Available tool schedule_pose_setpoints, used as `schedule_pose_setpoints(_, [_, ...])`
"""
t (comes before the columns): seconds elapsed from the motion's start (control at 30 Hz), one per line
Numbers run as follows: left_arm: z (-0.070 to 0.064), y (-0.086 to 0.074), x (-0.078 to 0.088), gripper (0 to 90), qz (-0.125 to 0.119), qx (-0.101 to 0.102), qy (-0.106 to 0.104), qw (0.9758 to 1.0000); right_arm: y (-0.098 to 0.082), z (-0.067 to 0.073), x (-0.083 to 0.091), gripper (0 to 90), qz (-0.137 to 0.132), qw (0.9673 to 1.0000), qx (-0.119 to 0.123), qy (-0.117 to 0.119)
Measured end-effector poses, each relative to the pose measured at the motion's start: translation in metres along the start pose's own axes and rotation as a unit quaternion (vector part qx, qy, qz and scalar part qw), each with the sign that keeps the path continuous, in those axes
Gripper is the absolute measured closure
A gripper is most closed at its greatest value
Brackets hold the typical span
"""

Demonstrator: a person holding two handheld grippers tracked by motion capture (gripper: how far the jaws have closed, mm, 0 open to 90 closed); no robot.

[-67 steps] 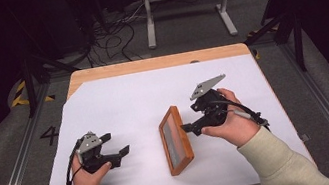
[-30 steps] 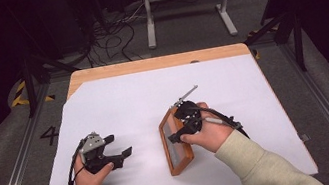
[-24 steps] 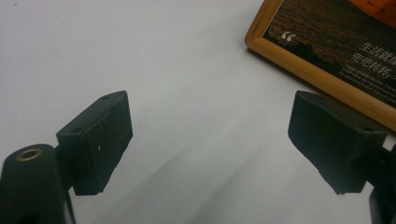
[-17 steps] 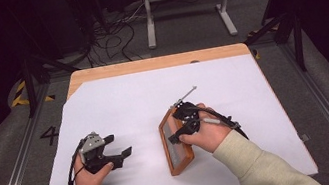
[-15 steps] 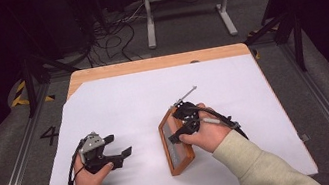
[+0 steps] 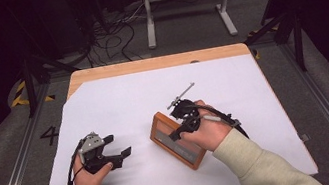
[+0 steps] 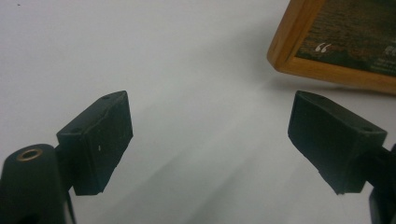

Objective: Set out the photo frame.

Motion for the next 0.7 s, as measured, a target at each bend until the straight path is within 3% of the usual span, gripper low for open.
schedule_pose_setpoints(0.2, [0.0, 0.0, 0.0, 14.4, 0.002, 0.003, -0.002, 1.0, 0.006, -0.003, 0.013, 71.2, 0.007, 0.9985, 0.054, 0.007])
schedule_pose_setpoints(0.3, [0.0, 0.0, -0.001, 14.4, 0.003, 0.001, -0.003, 1.0, 0.011, -0.004, 0.02, 71.2, 0.016, 0.9948, 0.1, 0.014])
schedule_pose_setpoints(0.4, [0.0, 0.0, -0.001, 14.4, 0.004, 0.002, -0.004, 1.0, 0.015, -0.005, 0.025, 71.2, 0.027, 0.9892, 0.143, 0.022])
schedule_pose_setpoints(0.5, [0.0, 0.0, -0.001, 14.4, 0.003, 0.001, -0.004, 1.0, 0.019, -0.005, 0.029, 71.3, 0.036, 0.9809, 0.188, 0.033])
schedule_pose_setpoints(0.53, [0.0, 0.0, -0.001, 14.4, 0.003, 0.001, -0.004, 1.0, 0.019, -0.005, 0.029, 71.3, 0.036, 0.9809, 0.188, 0.033])
schedule_pose_setpoints(0.57, [-0.001, 0.0, -0.001, 14.4, 0.004, 0.003, -0.005, 1.0, 0.02, -0.005, 0.03, 71.3, 0.037, 0.9788, 0.198, 0.035])
schedule_pose_setpoints(0.7, [-0.001, 0.0, -0.001, 14.4, 0.004, 0.004, -0.006, 1.0, 0.026, -0.009, 0.035, 71.4, 0.045, 0.9669, 0.244, 0.058])
Point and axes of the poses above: each handheld gripper's, and its own axes: x roughly backward along the jaws, y roughly out of its top, z roughly to its left, the point moved 1 cm from there along -x, roughly forward along the jaws, and after that the axes turned 9 degrees about -z, right-handed, at the moved point
